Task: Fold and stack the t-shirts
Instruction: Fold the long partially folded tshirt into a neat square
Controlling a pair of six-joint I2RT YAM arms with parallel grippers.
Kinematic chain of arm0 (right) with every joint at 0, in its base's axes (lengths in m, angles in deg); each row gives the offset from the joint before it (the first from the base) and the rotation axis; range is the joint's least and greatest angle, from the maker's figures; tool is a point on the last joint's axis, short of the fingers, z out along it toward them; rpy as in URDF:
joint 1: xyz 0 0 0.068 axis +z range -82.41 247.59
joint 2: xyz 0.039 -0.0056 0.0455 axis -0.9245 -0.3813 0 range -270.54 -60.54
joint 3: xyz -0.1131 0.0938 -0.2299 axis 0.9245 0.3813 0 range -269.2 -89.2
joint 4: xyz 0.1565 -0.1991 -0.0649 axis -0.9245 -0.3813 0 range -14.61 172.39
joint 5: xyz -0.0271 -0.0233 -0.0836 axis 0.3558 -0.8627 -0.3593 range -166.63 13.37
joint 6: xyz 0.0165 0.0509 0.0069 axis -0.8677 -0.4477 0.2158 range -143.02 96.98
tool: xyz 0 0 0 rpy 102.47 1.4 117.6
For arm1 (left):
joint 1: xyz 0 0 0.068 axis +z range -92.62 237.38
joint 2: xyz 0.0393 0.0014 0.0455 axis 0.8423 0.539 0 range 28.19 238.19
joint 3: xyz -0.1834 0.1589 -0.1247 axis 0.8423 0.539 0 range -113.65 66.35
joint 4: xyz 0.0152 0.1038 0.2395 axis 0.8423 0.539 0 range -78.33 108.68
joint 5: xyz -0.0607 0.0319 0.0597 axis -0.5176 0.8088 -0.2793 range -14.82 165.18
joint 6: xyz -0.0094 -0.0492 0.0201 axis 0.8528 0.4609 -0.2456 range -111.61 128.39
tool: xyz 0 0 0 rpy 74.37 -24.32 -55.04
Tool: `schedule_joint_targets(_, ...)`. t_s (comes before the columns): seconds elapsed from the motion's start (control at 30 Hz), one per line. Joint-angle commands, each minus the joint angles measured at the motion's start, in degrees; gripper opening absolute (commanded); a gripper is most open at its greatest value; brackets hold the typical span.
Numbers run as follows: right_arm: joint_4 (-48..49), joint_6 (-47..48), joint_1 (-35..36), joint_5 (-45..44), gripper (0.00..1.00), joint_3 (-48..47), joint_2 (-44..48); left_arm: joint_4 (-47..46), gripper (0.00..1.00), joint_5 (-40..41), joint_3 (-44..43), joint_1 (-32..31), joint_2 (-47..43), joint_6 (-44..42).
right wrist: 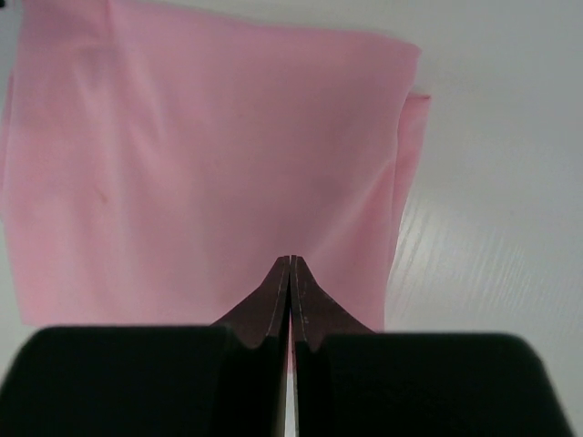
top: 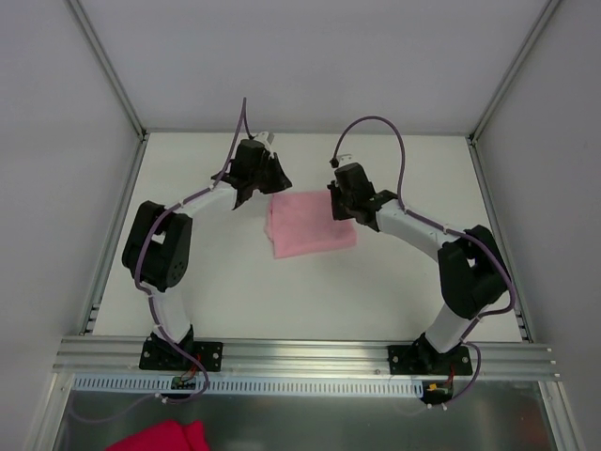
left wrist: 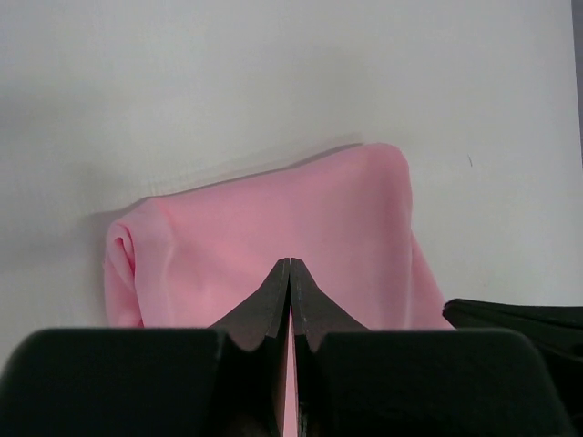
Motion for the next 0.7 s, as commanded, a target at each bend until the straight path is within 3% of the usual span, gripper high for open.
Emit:
schedule_joint_targets(0.0, 4.04, -3.42, 0.74, 1.54, 0.01, 4.23, -1.16, -2.63, 0.0, -1.88, 3.23, -1.54, -4.2, -1.54)
schedule_joint_targets(0.23, 8.61, -6.07, 1.53, -0.03, 0.01, 10.74, -4.41, -6.06, 0.0, -2.67, 7.99, -4.97, -6.94, -0.67)
schedule_joint_targets(0.43, 7.12, -7.21, 2.15, -7.05, 0.01, 13.29, -5.21, -8.08, 0.0, -3.29, 8.78, -9.53, -6.15, 0.21)
schedule_joint_targets(0.67, 7.3, -5.28, 2.85, -7.33, 0.03, 14.52, 0.23, -11.77, 0.0, -2.58, 11.23, -13.93, -3.51, 2.41)
